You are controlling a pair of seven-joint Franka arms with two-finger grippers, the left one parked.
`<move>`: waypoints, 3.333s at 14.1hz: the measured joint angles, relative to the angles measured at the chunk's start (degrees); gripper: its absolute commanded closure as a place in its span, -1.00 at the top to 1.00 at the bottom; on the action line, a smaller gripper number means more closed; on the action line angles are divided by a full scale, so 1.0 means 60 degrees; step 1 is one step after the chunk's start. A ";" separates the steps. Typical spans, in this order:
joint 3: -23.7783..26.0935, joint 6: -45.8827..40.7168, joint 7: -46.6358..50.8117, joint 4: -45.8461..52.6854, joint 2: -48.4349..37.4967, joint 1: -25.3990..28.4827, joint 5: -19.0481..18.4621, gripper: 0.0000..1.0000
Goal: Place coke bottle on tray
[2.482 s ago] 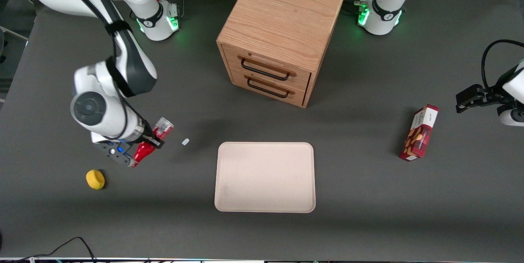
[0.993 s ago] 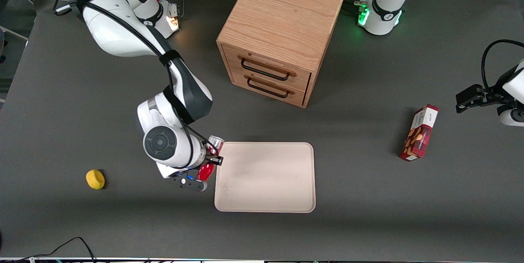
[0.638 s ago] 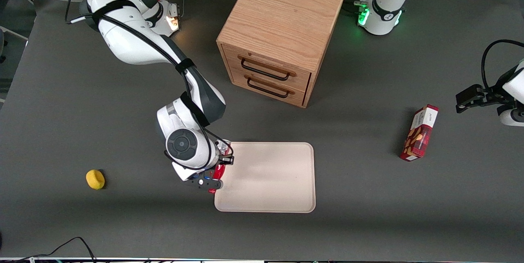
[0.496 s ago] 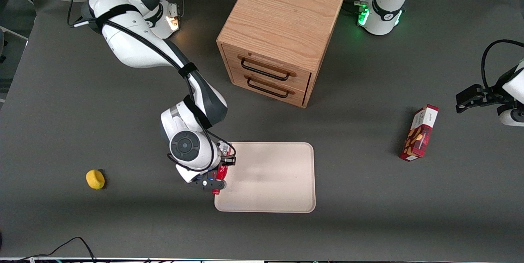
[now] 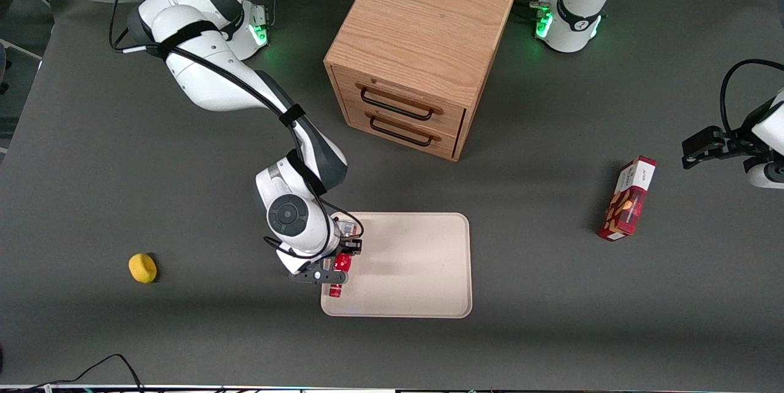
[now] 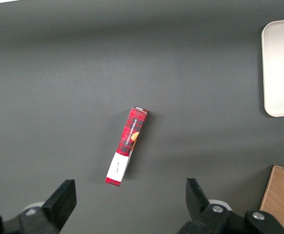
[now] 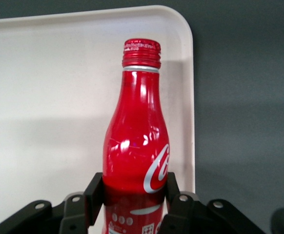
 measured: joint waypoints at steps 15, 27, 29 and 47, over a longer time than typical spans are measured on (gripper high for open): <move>-0.0009 0.0116 -0.0392 -0.0278 0.0017 0.0000 -0.0204 1.00; -0.0009 -0.0623 -0.0392 -0.0244 -0.0303 -0.0059 -0.0208 1.00; -0.0008 -0.1893 -0.0380 -0.0198 -0.0886 -0.0158 -0.0104 1.00; -0.2484 -0.5496 -0.3722 -0.6424 -1.0672 -0.1256 0.1337 1.00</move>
